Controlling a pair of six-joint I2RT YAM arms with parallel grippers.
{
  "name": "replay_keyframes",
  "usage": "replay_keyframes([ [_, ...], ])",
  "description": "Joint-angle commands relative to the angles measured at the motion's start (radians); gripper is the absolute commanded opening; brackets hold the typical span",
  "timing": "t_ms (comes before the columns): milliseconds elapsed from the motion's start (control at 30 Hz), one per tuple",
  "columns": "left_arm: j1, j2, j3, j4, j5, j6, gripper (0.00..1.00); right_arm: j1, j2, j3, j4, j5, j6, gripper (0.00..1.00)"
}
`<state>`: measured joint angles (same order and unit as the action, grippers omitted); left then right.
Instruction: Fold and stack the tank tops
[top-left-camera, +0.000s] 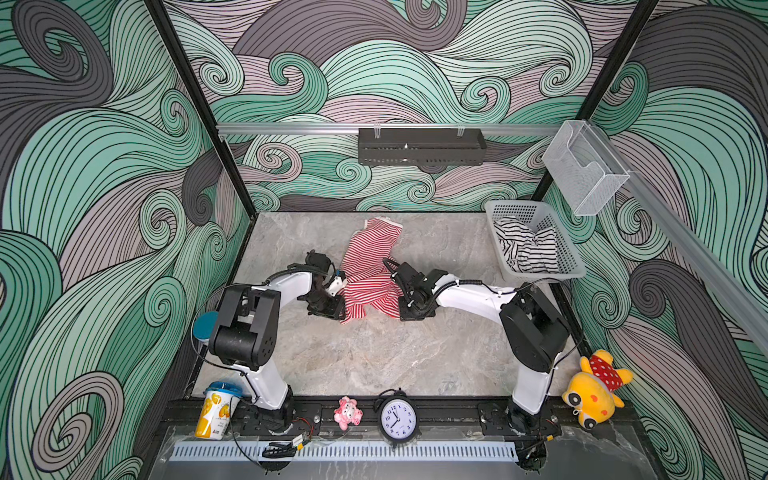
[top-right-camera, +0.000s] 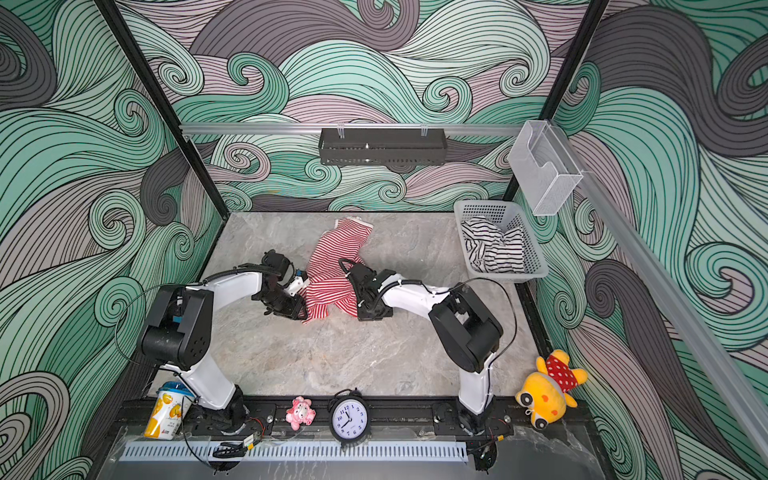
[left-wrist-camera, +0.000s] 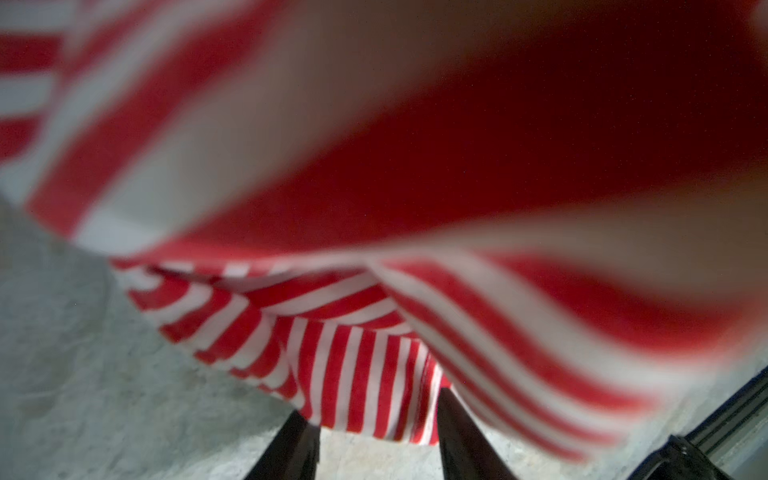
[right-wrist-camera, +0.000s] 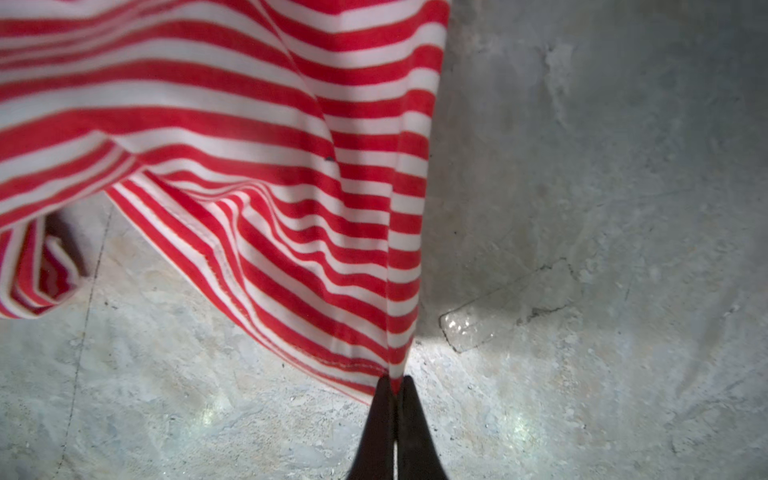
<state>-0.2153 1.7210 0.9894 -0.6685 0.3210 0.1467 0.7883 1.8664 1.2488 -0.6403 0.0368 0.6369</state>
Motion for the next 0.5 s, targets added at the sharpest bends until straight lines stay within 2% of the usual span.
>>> replay_keyframes([
  [0, -0.021, 0.031, 0.040, -0.046, -0.034, 0.016, 0.47, 0.006, -0.001, 0.001, 0.014, -0.007, 0.022, 0.00],
  [200, -0.042, 0.057, 0.050, -0.069, -0.077, 0.037, 0.40, 0.006, -0.018, -0.002, 0.009, -0.001, 0.024, 0.00],
  [367, -0.049, 0.077, 0.065, -0.092, -0.082, 0.048, 0.21, 0.006, -0.021, -0.001, 0.007, 0.001, 0.026, 0.00],
  [467, -0.048, 0.078, 0.065, -0.101, -0.098, 0.058, 0.04, 0.006, -0.025, -0.002, 0.003, 0.007, 0.026, 0.00],
])
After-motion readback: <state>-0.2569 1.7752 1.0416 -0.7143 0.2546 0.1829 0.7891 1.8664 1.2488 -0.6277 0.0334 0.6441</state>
